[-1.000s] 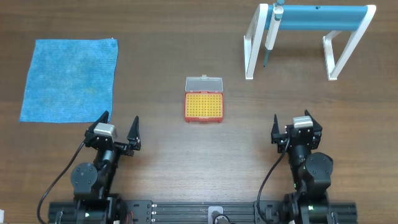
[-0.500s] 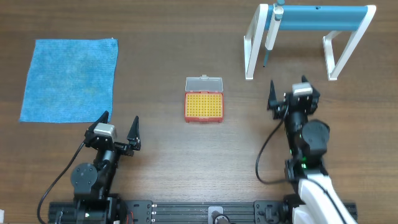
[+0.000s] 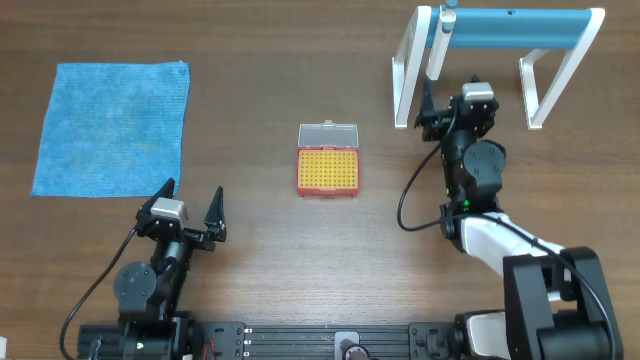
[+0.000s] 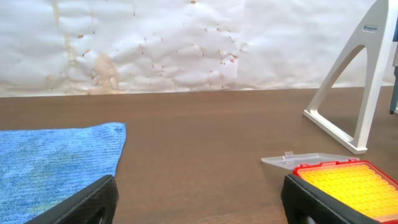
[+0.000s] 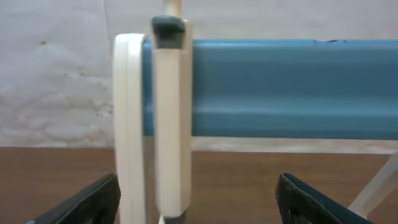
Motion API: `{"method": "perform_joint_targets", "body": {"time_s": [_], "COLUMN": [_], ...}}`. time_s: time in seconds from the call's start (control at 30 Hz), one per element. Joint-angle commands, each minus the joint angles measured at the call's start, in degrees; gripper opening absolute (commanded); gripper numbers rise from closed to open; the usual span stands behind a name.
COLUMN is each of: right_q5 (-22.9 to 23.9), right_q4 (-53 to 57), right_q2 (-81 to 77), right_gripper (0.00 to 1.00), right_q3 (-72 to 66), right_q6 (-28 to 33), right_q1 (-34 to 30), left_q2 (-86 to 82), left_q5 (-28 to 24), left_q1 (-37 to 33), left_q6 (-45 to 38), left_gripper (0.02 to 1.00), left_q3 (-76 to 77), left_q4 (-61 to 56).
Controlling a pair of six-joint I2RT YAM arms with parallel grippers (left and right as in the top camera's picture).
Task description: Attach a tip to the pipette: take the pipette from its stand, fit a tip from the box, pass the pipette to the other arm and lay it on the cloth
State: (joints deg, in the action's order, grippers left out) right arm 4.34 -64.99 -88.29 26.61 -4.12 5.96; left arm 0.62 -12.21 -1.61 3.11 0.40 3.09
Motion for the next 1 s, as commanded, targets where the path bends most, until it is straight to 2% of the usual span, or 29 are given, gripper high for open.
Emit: {"method": "perform_joint_targets", "body": {"time_s": [0.03, 1.0], "right_q5": [5.4, 5.4], "right_q4": [-0.5, 1.6], "right_q2": [-3.0, -11.9], "right_gripper": [0.812, 0.814], "right_q3": [3.7, 11.8], "right_q6": [-1.7, -1.2], "right_q1": [0.3, 1.4], "left_q2": [-0.4, -0.4], "left_q5": [0.0, 0.0], "left_q1": [0.1, 0.1], "left_q6": [-0.1, -0.1], "left_gripper": [0.847, 0.849], "left_q3": [-0.1, -0.1], "left_q4": [0.4, 0.4]}}
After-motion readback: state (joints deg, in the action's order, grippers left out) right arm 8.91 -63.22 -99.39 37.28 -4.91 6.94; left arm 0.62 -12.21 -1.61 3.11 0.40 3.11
